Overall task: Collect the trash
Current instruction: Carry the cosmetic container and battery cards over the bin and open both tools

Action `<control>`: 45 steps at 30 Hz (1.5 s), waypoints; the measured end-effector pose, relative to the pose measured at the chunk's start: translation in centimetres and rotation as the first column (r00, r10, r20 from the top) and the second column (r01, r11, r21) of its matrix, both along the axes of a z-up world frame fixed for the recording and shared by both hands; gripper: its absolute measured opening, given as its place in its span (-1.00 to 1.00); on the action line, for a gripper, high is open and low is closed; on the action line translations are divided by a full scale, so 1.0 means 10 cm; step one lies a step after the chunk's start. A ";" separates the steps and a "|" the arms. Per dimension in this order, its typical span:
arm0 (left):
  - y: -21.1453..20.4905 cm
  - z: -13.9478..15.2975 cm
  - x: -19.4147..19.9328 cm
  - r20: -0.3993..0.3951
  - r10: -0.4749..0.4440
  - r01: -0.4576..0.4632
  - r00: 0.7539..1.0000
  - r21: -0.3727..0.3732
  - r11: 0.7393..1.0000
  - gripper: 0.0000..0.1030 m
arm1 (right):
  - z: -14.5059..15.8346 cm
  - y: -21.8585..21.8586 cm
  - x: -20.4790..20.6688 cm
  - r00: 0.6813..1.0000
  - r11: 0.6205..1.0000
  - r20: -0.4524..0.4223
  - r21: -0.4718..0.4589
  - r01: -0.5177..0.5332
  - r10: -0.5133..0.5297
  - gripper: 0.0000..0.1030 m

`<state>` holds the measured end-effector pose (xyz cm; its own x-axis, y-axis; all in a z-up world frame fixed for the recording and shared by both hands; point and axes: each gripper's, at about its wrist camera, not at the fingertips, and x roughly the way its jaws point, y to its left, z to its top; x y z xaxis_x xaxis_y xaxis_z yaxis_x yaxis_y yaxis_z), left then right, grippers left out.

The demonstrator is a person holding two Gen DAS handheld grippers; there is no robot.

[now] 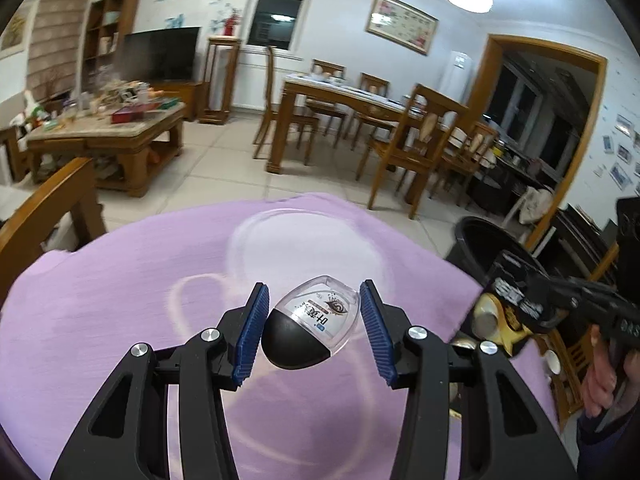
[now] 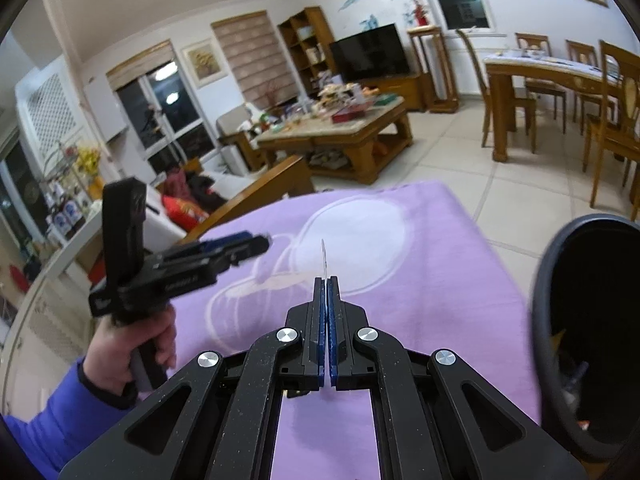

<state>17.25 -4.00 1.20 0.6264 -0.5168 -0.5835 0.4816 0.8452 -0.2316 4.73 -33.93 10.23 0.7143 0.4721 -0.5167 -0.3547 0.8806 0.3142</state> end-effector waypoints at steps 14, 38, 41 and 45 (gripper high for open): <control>-1.36 0.27 -0.19 0.044 -0.200 0.197 0.979 0.061 0.979 -0.35 | 0.14 -1.50 -0.34 0.979 0.977 0.047 0.100 0.190 -0.196 -0.96; -1.25 -0.64 -0.04 -0.085 -0.274 0.286 0.958 0.351 0.892 -0.17 | -0.08 -1.69 -0.39 0.989 0.978 0.006 0.156 0.142 -0.145 -0.96; -1.23 -0.64 -0.06 -0.085 -0.278 0.290 0.957 0.340 0.895 -0.17 | -0.04 -1.68 -0.38 0.989 0.977 0.015 0.158 0.145 -0.149 -0.96; -1.28 -0.53 -0.11 -0.075 -0.280 0.289 0.957 0.293 0.911 -0.17 | -0.03 -1.71 -0.39 0.987 0.975 0.025 0.164 0.152 -0.158 -0.96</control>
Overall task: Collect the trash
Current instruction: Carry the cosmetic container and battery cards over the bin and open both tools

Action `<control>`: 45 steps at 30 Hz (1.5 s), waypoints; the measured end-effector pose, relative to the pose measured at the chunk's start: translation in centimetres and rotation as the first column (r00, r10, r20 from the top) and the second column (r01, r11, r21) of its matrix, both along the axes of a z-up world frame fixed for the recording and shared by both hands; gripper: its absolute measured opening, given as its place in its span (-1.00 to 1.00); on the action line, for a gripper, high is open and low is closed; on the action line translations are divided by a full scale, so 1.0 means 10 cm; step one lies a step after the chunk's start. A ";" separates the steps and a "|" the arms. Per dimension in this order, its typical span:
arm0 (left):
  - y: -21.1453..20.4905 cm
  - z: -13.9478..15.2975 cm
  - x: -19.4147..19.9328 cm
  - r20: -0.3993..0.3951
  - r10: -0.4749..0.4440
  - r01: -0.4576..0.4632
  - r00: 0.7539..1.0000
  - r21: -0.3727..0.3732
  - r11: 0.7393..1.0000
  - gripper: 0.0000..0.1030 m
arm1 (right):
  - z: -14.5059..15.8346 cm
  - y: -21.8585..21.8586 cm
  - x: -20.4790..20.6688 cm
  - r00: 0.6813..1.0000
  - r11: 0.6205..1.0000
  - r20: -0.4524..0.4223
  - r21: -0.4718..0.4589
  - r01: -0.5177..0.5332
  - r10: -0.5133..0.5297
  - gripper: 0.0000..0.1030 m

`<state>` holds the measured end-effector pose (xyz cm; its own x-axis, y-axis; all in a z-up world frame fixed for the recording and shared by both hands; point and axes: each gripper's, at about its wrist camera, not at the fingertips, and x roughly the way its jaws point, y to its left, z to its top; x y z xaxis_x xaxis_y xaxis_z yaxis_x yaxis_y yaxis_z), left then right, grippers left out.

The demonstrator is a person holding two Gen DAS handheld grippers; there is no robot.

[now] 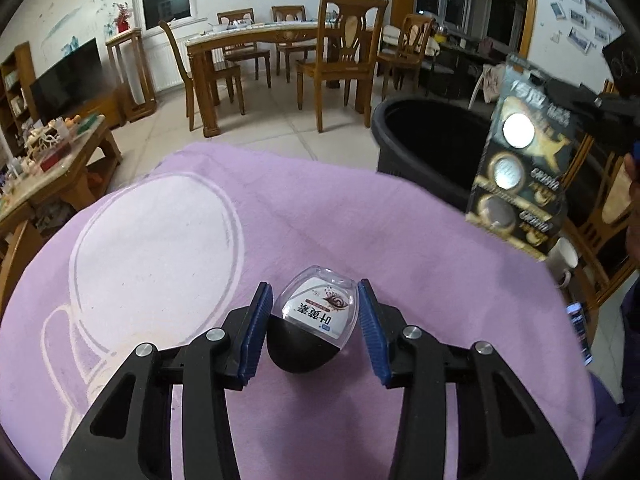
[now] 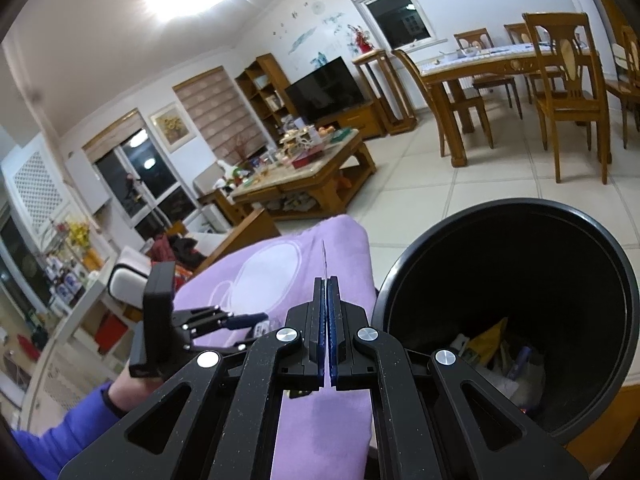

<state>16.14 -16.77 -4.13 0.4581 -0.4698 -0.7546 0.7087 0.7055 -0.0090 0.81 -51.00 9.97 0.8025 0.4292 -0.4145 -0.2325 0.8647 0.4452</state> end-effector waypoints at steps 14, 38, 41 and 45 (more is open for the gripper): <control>-0.91 0.50 -0.09 0.013 -0.019 0.022 1.000 -0.291 0.956 -0.17 | 0.04 -0.65 -0.21 0.978 0.979 0.058 -0.024 0.204 -0.203 -0.96; -2.02 0.19 -0.25 0.017 -0.117 0.118 0.993 -0.199 0.973 -0.17 | -0.80 -1.41 0.17 0.908 0.907 -0.034 -0.069 0.415 -0.418 -0.95; -2.04 0.20 -0.26 0.025 -0.122 0.124 0.992 -0.192 0.973 -0.16 | -0.85 -1.45 0.25 0.907 0.907 -0.043 -0.064 0.415 -0.418 -0.95; -2.07 0.21 -0.31 0.036 -0.133 0.137 0.991 -0.183 0.974 -0.16 | -0.89 -1.45 0.32 0.908 0.909 -0.050 -0.063 0.413 -0.416 -0.95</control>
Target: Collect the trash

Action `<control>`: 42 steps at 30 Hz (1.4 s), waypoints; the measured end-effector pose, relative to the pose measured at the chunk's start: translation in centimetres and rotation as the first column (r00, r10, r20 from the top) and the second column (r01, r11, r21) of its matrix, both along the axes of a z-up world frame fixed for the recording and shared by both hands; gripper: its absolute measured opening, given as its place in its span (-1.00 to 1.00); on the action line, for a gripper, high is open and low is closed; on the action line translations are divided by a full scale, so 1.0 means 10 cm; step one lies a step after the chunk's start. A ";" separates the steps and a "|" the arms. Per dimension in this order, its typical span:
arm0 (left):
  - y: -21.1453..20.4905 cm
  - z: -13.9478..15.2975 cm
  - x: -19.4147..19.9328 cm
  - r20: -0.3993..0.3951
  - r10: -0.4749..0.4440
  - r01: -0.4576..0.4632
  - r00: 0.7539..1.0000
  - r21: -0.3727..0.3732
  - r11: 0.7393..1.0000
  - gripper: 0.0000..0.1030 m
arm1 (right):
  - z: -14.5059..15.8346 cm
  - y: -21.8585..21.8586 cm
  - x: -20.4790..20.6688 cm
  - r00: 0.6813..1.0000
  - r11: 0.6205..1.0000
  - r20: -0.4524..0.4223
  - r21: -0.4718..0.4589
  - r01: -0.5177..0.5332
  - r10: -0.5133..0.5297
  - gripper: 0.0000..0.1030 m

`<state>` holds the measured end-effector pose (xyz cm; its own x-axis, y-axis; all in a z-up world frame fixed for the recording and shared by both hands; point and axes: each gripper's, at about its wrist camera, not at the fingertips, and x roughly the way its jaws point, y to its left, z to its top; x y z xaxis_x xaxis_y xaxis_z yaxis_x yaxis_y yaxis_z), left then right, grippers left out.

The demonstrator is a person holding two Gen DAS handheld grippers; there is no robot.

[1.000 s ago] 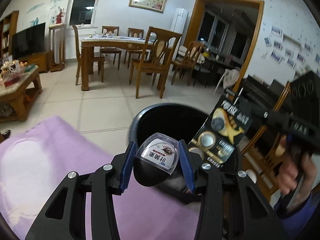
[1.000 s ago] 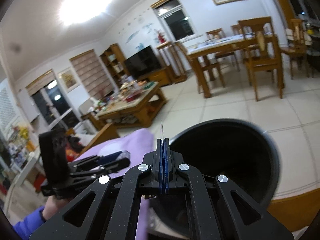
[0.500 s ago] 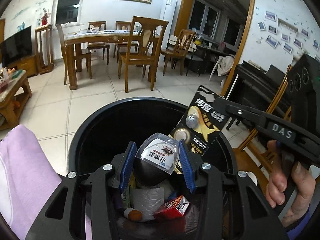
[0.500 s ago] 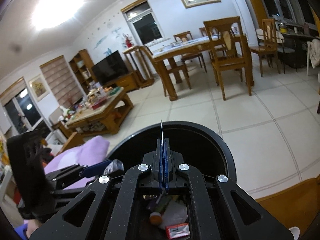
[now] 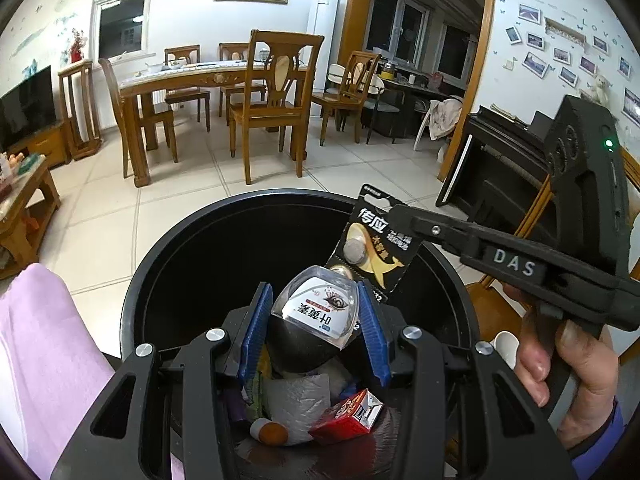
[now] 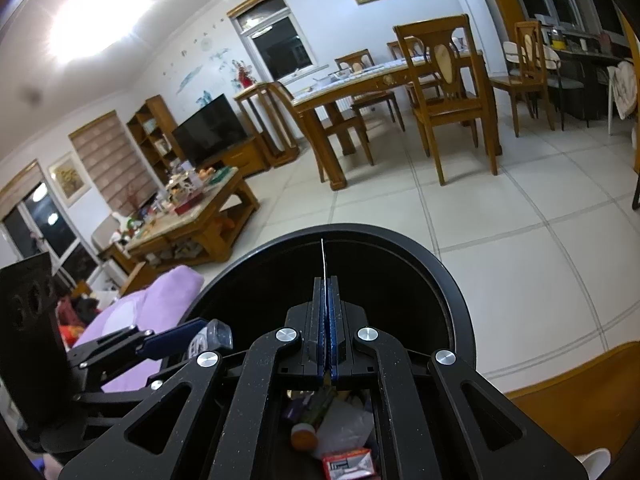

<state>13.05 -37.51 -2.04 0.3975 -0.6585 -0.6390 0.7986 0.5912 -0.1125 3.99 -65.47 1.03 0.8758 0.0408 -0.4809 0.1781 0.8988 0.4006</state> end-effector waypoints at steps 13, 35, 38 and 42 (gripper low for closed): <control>-0.07 0.04 -0.09 0.034 0.000 0.000 0.999 0.013 1.000 -0.13 | -0.18 0.05 0.02 1.000 1.000 -0.013 0.023 0.006 -0.005 -0.92; 0.65 0.42 -0.27 0.032 0.047 -0.047 0.998 -0.002 0.999 0.89 | 0.25 0.48 -0.40 0.999 0.999 0.033 0.007 -0.032 0.031 0.36; 1.08 0.48 -0.33 0.022 0.104 -0.104 0.994 -0.019 0.994 0.89 | 0.36 0.92 -0.40 0.994 0.995 0.032 -0.012 -0.100 0.100 0.50; 1.70 0.49 -0.43 0.049 0.277 -0.278 0.960 0.012 0.961 0.89 | 0.47 1.60 -0.35 0.977 0.977 0.026 -0.034 -0.210 0.211 0.67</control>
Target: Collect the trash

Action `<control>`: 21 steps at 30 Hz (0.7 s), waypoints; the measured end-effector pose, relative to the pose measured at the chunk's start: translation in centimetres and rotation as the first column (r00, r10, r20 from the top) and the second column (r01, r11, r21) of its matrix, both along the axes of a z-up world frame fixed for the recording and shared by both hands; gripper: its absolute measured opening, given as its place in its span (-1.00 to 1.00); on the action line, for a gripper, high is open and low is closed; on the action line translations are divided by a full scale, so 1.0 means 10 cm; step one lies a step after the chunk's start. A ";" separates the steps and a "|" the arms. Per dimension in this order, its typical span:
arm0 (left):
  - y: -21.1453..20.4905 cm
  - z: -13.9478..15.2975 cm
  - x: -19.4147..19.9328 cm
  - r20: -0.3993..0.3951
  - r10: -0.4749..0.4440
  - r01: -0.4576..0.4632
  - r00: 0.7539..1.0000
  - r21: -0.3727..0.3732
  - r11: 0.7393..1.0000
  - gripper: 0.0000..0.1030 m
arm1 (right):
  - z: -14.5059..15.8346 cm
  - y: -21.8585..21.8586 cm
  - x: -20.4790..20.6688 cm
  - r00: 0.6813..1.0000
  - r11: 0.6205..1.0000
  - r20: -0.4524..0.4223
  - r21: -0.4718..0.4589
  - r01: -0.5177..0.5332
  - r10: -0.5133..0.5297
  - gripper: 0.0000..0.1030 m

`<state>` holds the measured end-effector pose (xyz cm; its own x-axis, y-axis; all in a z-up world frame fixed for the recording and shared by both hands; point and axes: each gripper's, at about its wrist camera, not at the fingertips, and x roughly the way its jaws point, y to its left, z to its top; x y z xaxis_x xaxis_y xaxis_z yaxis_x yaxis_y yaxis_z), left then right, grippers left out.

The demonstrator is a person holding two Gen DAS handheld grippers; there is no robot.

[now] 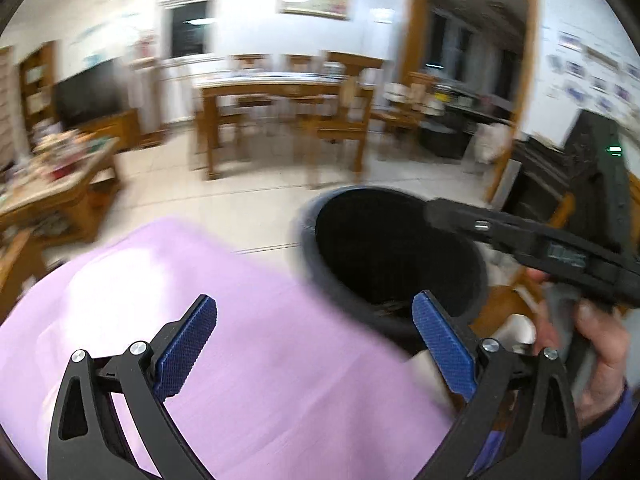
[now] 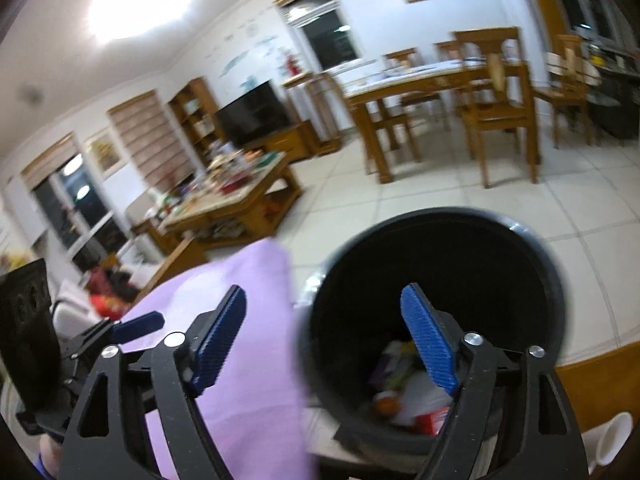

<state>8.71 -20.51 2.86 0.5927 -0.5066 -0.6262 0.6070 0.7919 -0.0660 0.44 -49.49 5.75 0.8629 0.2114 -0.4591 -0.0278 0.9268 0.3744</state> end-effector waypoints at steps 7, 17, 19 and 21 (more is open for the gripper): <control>1.42 0.01 -0.40 0.150 0.374 -0.369 0.915 -0.062 0.927 0.90 | 0.05 1.57 0.02 0.974 0.970 0.010 -0.093 -0.226 0.228 0.90; 2.34 -0.09 -0.63 0.246 0.594 -0.577 0.766 -0.143 0.804 0.90 | 0.08 2.67 -0.21 0.939 0.962 0.265 -0.222 -0.162 0.219 0.90; 2.41 -0.13 -0.61 0.234 0.617 -0.598 0.751 -0.154 0.787 0.90 | 0.06 2.73 -0.17 0.930 0.955 0.297 -0.262 -0.140 0.218 0.90; 2.44 -0.13 -0.54 0.203 0.644 -0.624 0.737 -0.161 0.765 0.90 | 0.05 2.80 -0.18 0.917 0.946 0.318 -0.289 -0.147 0.239 0.90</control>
